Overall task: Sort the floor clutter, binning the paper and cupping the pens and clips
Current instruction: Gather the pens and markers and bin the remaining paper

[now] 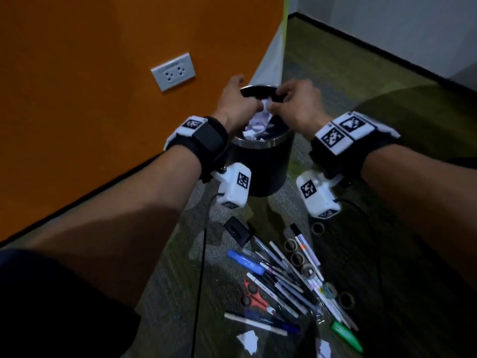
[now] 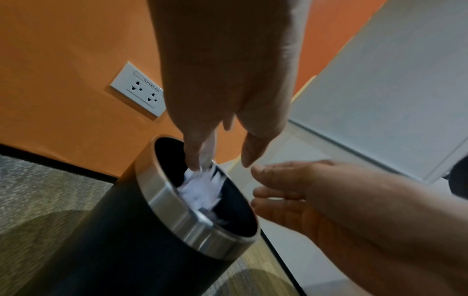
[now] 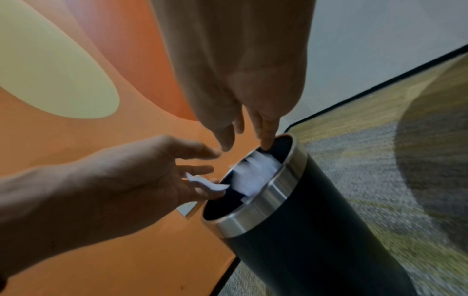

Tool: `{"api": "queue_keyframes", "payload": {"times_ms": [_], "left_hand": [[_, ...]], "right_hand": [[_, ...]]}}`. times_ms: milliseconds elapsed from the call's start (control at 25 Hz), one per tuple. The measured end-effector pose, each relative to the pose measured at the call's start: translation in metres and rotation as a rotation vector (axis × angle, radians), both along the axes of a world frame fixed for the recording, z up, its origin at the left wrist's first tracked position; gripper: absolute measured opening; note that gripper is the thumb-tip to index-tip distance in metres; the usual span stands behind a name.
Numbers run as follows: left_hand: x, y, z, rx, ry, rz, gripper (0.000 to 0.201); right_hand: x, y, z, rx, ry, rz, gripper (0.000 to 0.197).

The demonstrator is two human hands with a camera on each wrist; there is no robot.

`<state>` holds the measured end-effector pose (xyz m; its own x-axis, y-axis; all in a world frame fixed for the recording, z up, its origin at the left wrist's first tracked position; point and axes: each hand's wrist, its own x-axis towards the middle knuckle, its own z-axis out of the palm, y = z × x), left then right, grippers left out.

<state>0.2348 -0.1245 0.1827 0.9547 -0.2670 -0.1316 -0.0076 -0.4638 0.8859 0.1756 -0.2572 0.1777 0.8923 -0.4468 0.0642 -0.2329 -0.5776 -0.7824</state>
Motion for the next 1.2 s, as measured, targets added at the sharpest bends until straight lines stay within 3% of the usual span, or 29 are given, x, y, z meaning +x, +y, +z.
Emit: {"api": "queue_keyframes", "payload": {"times_ms": [80,200,280,360,480,640,720,760,880,960,1040,1160,1200], "left_hand": [[0.000,0.007,0.003,-0.029,0.002,-0.013,0.074],[-0.025,0.030,0.000,-0.105,-0.188,0.074,0.040],[-0.063,0.052,-0.014,-0.188,-0.229,0.031,0.022],[-0.107,0.074,-0.040,-0.122,-0.197,-0.128,0.017],[-0.176,0.105,-0.101,-0.028,-0.021,-0.441,0.014],[-0.254,0.132,-0.184,0.441,0.043,-0.926,0.022],[-0.286,0.139,-0.214,0.541,0.073,-1.115,0.015],[-0.297,0.143,-0.227,0.558,0.039,-1.184,0.008],[-0.314,0.154,-0.251,0.637,-0.150,-1.356,0.020],[-0.318,0.157,-0.257,0.644,-0.361,-1.486,0.023],[-0.321,0.159,-0.270,0.818,-0.554,-1.594,0.019],[-0.322,0.161,-0.292,0.855,-0.764,-1.534,0.019],[-0.321,0.160,-0.294,0.832,-0.766,-1.534,0.015]], "right_hand": [[-0.007,-0.007,0.000,-0.023,-0.056,-0.015,0.021],[-0.037,-0.009,-0.001,0.007,-0.163,0.016,0.010],[-0.073,0.003,-0.015,0.064,-0.151,0.105,0.007],[-0.117,0.020,-0.038,0.055,-0.051,0.264,0.008],[-0.188,0.043,-0.100,-0.058,0.170,0.557,0.011],[-0.270,0.060,-0.185,-0.124,0.512,0.802,0.011],[-0.298,0.059,-0.212,-0.121,0.673,0.825,0.011],[-0.310,0.056,-0.223,-0.123,0.725,0.835,0.011],[-0.329,0.041,-0.245,-0.163,0.816,0.884,0.029],[-0.336,0.032,-0.253,-0.255,0.822,0.986,0.045],[-0.346,0.025,-0.258,-0.398,0.868,1.092,0.055],[-0.362,0.026,-0.261,-0.612,0.804,1.186,0.055],[-0.366,0.026,-0.262,-0.636,0.782,1.186,0.054]]}}
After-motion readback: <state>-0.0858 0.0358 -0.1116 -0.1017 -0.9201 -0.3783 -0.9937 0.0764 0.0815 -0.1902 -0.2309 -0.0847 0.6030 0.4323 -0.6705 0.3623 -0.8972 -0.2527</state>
